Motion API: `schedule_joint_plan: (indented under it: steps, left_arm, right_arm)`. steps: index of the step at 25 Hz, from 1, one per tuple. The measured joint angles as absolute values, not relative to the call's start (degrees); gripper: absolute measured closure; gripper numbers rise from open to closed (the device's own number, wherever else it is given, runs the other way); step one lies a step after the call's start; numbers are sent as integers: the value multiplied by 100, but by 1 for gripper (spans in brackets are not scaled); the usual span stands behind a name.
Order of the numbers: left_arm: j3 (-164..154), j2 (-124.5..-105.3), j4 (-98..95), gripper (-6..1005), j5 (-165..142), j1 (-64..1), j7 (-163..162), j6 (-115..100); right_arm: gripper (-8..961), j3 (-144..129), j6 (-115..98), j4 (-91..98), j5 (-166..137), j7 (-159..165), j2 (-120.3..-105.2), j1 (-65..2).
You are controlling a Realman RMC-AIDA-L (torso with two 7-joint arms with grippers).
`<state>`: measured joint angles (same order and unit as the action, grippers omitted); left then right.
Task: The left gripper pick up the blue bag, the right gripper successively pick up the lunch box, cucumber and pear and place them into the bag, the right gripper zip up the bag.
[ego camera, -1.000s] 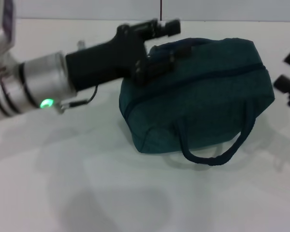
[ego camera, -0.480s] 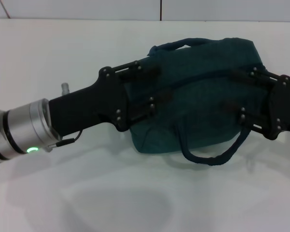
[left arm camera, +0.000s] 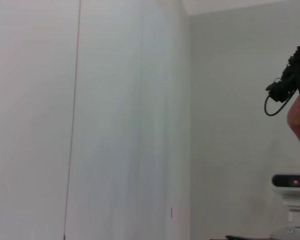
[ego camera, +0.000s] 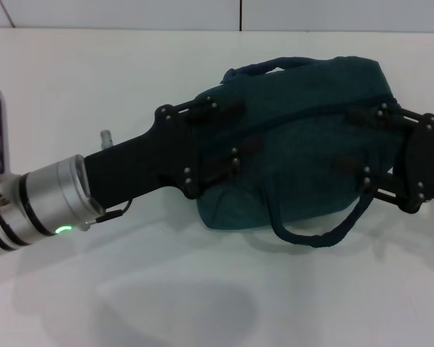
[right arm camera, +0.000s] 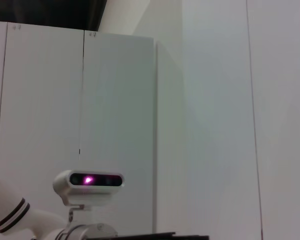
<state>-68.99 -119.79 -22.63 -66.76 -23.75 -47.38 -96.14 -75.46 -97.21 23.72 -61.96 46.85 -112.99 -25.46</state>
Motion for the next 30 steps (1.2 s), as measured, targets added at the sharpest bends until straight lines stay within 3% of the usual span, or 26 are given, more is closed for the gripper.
schedule_joint_plan:
  steps: [30]
  left_arm:
    - [-6912,-11999,-1829,469,-6424,-2496,-4048,-9675]
  right_arm:
    - [338,-7354,-9568,2440,-6443,3735,-11499,-2558]
